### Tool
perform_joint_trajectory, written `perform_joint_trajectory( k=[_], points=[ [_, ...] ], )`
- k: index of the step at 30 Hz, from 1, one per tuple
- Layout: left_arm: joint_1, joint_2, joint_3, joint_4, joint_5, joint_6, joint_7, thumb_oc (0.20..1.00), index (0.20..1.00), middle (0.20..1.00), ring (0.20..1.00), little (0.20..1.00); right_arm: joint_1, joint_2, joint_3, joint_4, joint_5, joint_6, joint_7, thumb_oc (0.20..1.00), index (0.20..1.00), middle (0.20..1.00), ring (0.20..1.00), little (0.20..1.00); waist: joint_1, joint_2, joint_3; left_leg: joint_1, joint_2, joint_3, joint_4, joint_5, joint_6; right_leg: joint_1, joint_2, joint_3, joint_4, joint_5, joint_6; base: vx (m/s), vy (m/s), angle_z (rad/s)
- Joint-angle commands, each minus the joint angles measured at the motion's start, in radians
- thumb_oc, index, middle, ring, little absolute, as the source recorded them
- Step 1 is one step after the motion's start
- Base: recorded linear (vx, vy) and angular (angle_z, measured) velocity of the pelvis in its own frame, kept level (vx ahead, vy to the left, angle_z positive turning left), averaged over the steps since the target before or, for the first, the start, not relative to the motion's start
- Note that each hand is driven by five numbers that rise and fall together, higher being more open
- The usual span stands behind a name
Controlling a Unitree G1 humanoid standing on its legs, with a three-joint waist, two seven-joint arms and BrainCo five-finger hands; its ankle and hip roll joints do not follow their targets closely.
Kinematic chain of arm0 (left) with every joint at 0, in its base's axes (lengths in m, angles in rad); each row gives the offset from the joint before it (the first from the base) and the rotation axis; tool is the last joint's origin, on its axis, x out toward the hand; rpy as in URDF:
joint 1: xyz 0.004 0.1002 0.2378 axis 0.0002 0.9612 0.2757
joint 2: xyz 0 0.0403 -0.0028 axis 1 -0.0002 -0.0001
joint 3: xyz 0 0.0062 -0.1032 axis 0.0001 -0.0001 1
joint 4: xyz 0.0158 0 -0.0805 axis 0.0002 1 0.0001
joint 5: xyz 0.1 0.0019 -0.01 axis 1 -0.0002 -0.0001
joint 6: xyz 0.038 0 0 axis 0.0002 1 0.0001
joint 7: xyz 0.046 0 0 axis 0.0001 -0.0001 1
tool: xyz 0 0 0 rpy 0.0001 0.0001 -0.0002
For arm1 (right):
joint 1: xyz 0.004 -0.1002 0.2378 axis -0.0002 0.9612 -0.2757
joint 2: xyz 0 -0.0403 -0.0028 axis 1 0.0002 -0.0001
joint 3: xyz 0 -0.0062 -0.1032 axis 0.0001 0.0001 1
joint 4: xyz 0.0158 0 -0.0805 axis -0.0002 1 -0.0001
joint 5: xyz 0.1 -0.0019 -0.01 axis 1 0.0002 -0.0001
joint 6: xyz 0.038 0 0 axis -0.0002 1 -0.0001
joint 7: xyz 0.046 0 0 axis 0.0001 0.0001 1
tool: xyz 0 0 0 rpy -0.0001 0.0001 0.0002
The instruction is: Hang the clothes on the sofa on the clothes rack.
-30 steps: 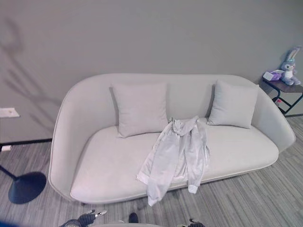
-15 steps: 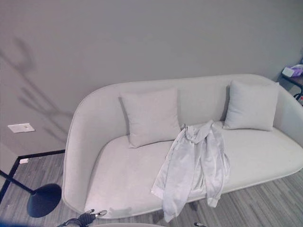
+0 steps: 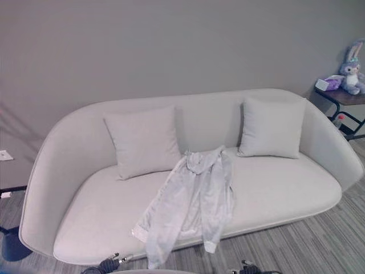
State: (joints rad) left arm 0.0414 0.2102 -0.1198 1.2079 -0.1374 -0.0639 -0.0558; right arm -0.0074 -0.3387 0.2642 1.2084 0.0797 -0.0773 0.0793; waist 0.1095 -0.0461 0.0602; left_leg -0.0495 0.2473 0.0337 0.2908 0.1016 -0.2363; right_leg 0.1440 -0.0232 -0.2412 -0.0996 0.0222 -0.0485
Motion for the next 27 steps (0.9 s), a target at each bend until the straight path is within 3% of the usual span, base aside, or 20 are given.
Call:
perform_joint_trajectory(
  k=[1,2,3,4,8,10,12,15,17,18,19,20,21,23,24,25,26,27],
  points=[
    [-0.079,-0.013,-0.036,0.010,-0.011,-0.015,-0.004,1.000,1.000,1.000,1.000,1.000,-0.066,0.014,-0.028,0.023,0.014,-0.022,-0.003,1.000,1.000,1.000,1.000,1.000,0.043,0.044,0.027,-0.005,-0.075,0.112,-0.183,-0.030,0.147,0.023,-0.039,0.043,0.012,0.023,0.090,0.17,-0.190,-0.72],
    [-0.080,-0.013,-0.033,0.012,-0.011,-0.012,-0.007,1.000,1.000,1.000,1.000,1.000,-0.074,0.020,-0.024,0.026,0.017,-0.019,-0.005,1.000,1.000,1.000,1.000,1.000,0.064,0.059,0.024,-0.052,-0.130,0.139,-0.254,0.000,0.145,0.034,-0.002,0.052,0.012,0.019,0.085,0.13,-0.102,-0.56],
    [-0.080,-0.013,-0.033,0.012,-0.011,-0.012,-0.007,1.000,1.000,1.000,1.000,1.000,-0.074,0.020,-0.025,0.026,0.017,-0.019,-0.005,1.000,1.000,1.000,1.000,1.000,0.065,0.058,0.027,-0.046,-0.132,0.142,-0.258,0.000,0.146,0.037,-0.004,0.054,0.012,0.018,0.086,0.21,-0.152,-0.25],
    [-0.083,-0.010,-0.033,0.014,-0.009,-0.013,-0.005,1.000,1.000,1.000,1.000,1.000,-0.085,0.029,-0.017,0.020,0.022,-0.018,-0.005,1.000,1.000,1.000,1.000,1.000,0.089,0.067,0.036,-0.112,-0.175,0.178,-0.330,0.005,0.144,0.050,0.021,0.066,0.012,0.016,0.085,0.17,-0.095,-0.17],
    [-0.086,-0.002,-0.024,0.034,-0.007,-0.014,-0.004,1.000,1.000,1.000,1.000,1.000,-0.088,0.042,-0.007,-0.001,0.041,-0.018,-0.004,1.000,1.000,1.000,1.000,1.000,0.098,0.084,0.050,-0.152,-0.196,0.320,-0.375,-0.005,0.126,0.090,0.032,0.050,0.012,0.020,0.090,0.25,-0.026,-0.07],
    [-0.076,-0.005,-0.006,0.059,0.000,-0.014,-0.001,1.000,1.000,1.000,1.000,1.000,-0.095,0.052,0.003,0.007,0.038,-0.013,0.001,1.000,1.000,1.000,1.000,1.000,0.099,0.110,0.011,-0.089,-0.207,0.285,-0.378,-0.002,0.140,0.111,0.050,0.050,0.012,0.016,0.083,0.36,0.023,-0.06],
    [-0.066,-0.015,0.005,0.088,0.008,-0.016,-0.002,1.000,1.000,1.000,1.000,1.000,-0.096,0.064,0.017,0.018,0.025,-0.012,0.008,1.000,1.000,1.000,1.000,1.000,0.105,0.097,-0.025,-0.073,-0.210,0.272,-0.378,0.002,0.143,0.138,0.043,0.048,0.012,0.037,0.085,0.35,-0.007,-0.26],
    [-0.050,-0.002,0.015,0.139,0.025,-0.018,0.003,1.000,1.000,1.000,1.000,1.000,-0.098,0.092,0.037,0.037,0.007,-0.014,0.022,1.000,1.000,1.000,1.000,1.000,0.129,0.045,-0.083,-0.031,-0.230,0.266,-0.378,0.015,0.157,0.204,-0.002,0.023,0.054,0.093,0.096,0.49,0.013,-0.29],
    [-0.055,0.001,0.004,0.148,0.036,-0.019,0.004,1.000,1.000,1.000,1.000,1.000,-0.097,0.090,0.044,0.035,-0.003,-0.012,0.027,1.000,1.000,1.000,1.000,1.000,0.121,0.048,-0.089,0.008,-0.222,0.267,-0.378,0.009,0.166,0.191,-0.020,0.010,0.209,0.086,0.111,0.28,0.062,-0.21],
    [-0.055,0.001,0.004,0.149,0.036,-0.019,0.004,1.000,1.000,1.000,1.000,1.000,-0.097,0.090,0.044,0.035,-0.003,-0.012,0.027,1.000,1.000,1.000,1.000,1.000,0.122,0.048,-0.088,0.009,-0.222,0.268,-0.378,0.009,0.167,0.190,-0.022,0.011,0.214,0.083,0.112,0.16,0.074,-0.06],
    [-0.059,0.003,0.002,0.147,0.037,-0.018,0.005,1.000,1.000,1.000,1.000,1.000,-0.097,0.088,0.041,0.036,-0.005,-0.011,0.028,1.000,1.000,1.000,1.000,1.000,0.110,0.065,-0.079,0.036,-0.213,0.260,-0.378,0.004,0.171,0.163,-0.025,0.012,0.308,0.072,0.113,0.17,0.124,-0.05],
    [-0.078,0.006,-0.014,0.136,0.043,-0.017,0.009,1.000,1.000,1.000,1.000,1.000,-0.100,0.077,0.038,0.029,-0.007,-0.007,0.032,1.000,1.000,1.000,1.000,1.000,0.074,0.115,-0.046,0.094,-0.182,0.237,-0.378,-0.005,0.180,0.093,-0.006,0.029,0.501,0.064,0.110,0.24,0.133,-0.03],
    [-0.081,0.011,-0.018,0.130,0.044,-0.016,0.009,1.000,1.000,1.000,1.000,1.000,-0.098,0.074,0.038,0.027,-0.010,-0.005,0.033,1.000,1.000,1.000,1.000,1.000,0.060,0.133,-0.031,0.121,-0.174,0.224,-0.378,-0.009,0.183,0.057,-0.014,0.039,0.554,0.057,0.100,0.18,0.094,0.13],
    [-0.085,0.016,-0.018,0.123,0.045,-0.015,0.010,1.000,1.000,1.000,1.000,1.000,-0.095,0.072,0.035,0.026,-0.011,-0.004,0.031,1.000,1.000,1.000,1.000,1.000,0.048,0.134,-0.015,0.142,-0.180,0.216,-0.378,-0.015,0.185,0.037,-0.042,0.036,0.561,0.046,0.088,0.11,-0.016,0.49],
    [-0.089,0.021,-0.019,0.112,0.043,-0.014,0.011,1.000,1.000,1.000,1.000,1.000,-0.090,0.065,0.028,0.026,-0.010,-0.004,0.028,1.000,1.000,1.000,1.000,1.000,0.045,0.127,-0.009,0.155,-0.192,0.203,-0.378,-0.029,0.186,0.021,-0.085,0.033,0.493,0.038,0.078,0.19,-0.111,0.52],
    [-0.095,0.026,-0.030,0.090,0.042,-0.014,0.013,1.000,1.000,1.000,1.000,1.000,-0.075,0.057,0.015,0.027,-0.007,-0.007,0.025,1.000,1.000,1.000,1.000,1.000,0.035,0.110,-0.004,0.157,-0.215,0.161,-0.378,-0.049,0.181,0.016,-0.142,0.017,0.338,0.035,0.060,0.18,-0.137,0.51],
    [-0.098,0.026,-0.037,0.080,0.041,-0.013,0.012,1.000,1.000,1.000,1.000,1.000,-0.070,0.054,0.011,0.030,-0.004,-0.008,0.021,1.000,1.000,1.000,1.000,1.000,0.030,0.109,-0.004,0.153,-0.222,0.139,-0.378,-0.053,0.181,-0.010,-0.156,0.033,0.258,0.038,0.053,0.12,-0.105,0.56],
    [-0.097,0.026,-0.038,0.080,0.041,-0.013,0.012,1.000,1.000,1.000,1.000,1.000,-0.069,0.054,0.011,0.030,-0.005,-0.008,0.021,1.000,1.000,1.000,1.000,1.000,0.026,0.108,-0.002,0.157,-0.223,0.135,-0.378,-0.054,0.180,-0.003,-0.157,0.029,0.254,0.037,0.053,0.13,-0.104,0.62]
  ],
)
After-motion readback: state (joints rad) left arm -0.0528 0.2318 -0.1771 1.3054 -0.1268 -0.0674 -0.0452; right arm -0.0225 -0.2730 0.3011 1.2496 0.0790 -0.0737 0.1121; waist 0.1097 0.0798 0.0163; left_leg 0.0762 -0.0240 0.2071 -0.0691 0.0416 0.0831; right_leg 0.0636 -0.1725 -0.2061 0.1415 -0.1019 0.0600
